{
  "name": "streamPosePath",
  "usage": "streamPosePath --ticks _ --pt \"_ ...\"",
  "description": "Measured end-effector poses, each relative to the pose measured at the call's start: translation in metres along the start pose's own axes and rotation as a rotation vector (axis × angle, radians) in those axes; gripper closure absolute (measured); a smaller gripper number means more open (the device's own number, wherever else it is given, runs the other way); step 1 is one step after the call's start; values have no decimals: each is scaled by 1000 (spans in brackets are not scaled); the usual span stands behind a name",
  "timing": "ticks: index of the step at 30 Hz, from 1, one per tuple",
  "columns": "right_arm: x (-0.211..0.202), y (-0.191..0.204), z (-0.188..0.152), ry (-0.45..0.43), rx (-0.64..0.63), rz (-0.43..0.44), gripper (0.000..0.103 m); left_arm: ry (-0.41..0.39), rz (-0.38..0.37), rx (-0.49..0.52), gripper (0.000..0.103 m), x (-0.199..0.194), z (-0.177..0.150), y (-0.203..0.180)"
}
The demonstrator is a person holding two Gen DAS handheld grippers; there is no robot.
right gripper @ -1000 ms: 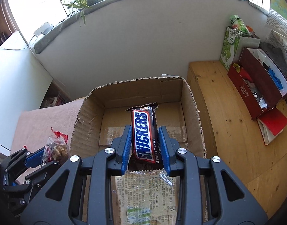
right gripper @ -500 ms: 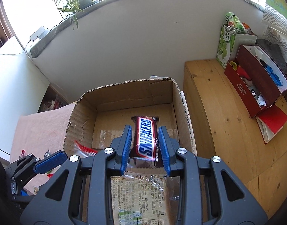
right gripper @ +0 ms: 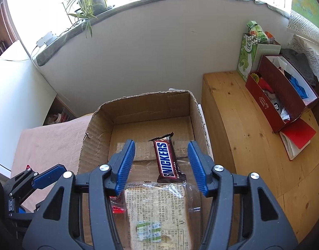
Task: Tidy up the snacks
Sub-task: 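Carry both candies into the cardboard box and open both tools, then move both tools back over the candies on the table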
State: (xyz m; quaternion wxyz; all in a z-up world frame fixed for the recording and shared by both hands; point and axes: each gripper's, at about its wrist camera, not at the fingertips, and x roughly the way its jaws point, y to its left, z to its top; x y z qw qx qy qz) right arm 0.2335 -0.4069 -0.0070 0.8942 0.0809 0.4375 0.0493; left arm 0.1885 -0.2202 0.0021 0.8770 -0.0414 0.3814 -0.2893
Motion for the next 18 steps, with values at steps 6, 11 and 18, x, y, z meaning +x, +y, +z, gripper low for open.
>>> streamPosePath --ticks 6,11,18 --pt "-25 21 -12 -25 -33 6 48 -47 8 -5 62 -38 -8 9" --pt "-45 48 -27 -47 -80 23 48 -85 13 -30 62 -74 -20 26" --pt "-69 93 -63 -59 -164 72 48 -108 42 -60 62 -118 -49 55"
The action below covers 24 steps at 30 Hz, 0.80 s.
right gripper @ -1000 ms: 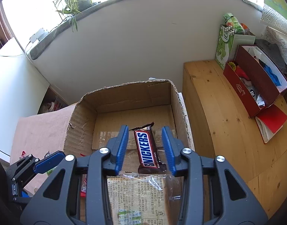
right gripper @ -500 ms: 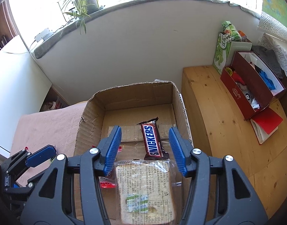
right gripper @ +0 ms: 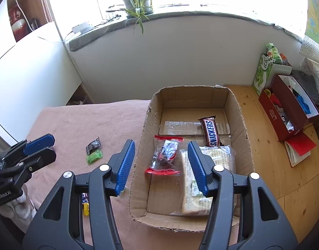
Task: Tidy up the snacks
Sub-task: 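Move both tools back over the candies on the table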
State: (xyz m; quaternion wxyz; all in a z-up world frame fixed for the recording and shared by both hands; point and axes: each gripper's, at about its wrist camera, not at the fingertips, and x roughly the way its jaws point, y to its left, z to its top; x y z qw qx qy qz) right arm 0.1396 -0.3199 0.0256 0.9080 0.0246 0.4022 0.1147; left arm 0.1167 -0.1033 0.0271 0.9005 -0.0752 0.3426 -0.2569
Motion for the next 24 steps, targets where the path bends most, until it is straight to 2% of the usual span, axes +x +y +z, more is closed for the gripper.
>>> streamPosePath --ticks 7,12,19,22,24 --pt "-10 46 -36 24 -57 93 48 -15 36 -73 62 -36 -29 37" --pt "-4 73 -61 63 -93 138 48 13 65 -102 62 -43 -57 53" --pt "16 94 -101 119 -128 134 47 77 77 -148 62 -36 -90 70" --pt "28 96 -115 137 -127 121 38 96 88 -139 62 -29 -98 70" --pt "36 97 -121 147 -125 114 38 111 89 -135 62 -24 -102 70"
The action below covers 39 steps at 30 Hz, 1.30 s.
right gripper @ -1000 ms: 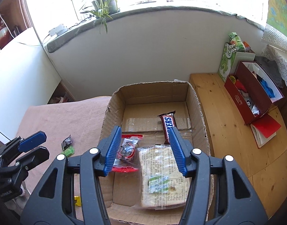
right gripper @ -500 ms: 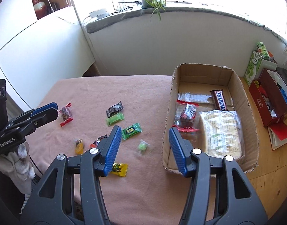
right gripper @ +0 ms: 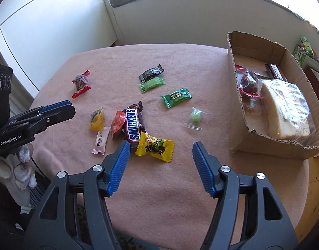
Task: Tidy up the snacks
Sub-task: 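Move both tools back over the candies on the table, then grasp the yellow candy packet with the right tool while the left tool grasps the round yellow-green packet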
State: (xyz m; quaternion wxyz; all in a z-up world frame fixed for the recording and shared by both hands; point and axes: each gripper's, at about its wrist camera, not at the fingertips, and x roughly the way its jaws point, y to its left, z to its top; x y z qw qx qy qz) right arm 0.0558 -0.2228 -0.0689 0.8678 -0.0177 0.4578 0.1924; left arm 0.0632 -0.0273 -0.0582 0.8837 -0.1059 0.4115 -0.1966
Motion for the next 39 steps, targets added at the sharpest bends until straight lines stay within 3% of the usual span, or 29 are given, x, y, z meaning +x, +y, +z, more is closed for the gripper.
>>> streamPosePath --ticks 3,15,21,39 --pt "9 1 -5 7 5 -1 38 9 11 0 53 6 -3 2" --pt "33 -7 -3 9 19 4 39 46 57 26 53 23 -4 6" --pt "35 -2 -3 8 -25 -36 54 57 78 36 53 30 -5 7" --pt "28 -7 -6 -2 -21 -43 72 38 110 52 65 30 -7 9"
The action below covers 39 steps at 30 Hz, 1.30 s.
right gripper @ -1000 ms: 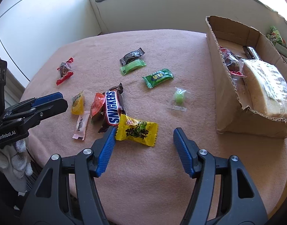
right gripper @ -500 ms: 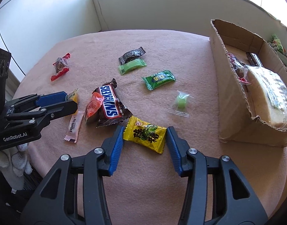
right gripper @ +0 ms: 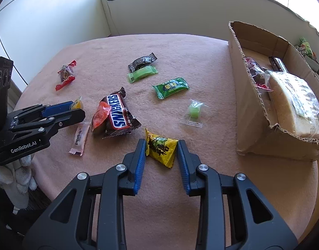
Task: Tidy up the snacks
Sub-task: 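Grasp the yellow candy packet with the right tool while the left tool grasps the round yellow-green packet, then carry both packets over the cardboard box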
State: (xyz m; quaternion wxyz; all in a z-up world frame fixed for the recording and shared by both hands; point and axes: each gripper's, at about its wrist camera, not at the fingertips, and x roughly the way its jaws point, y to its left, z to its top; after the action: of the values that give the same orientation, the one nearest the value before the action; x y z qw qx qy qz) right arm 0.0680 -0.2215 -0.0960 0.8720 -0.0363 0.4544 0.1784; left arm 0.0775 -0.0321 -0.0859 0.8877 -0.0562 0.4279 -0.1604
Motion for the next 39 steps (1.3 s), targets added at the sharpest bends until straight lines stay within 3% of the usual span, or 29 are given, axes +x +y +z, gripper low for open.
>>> streamPosePath --ticks 6,17,31,39 --pt "2 8 0 1 -54 -42 72 -10 0 -12 66 -5 0 2" --pt "-21 -1 3 -53 -9 -28 73 -53 -25 -17 66 -17 13 -2" --pt "-79 -38 9 -184 74 -67 73 -96 -106 57 66 -8 48 -55" --pt "-90 -67 14 -212 119 -109 73 -120 -129 132 66 2 79 -90"
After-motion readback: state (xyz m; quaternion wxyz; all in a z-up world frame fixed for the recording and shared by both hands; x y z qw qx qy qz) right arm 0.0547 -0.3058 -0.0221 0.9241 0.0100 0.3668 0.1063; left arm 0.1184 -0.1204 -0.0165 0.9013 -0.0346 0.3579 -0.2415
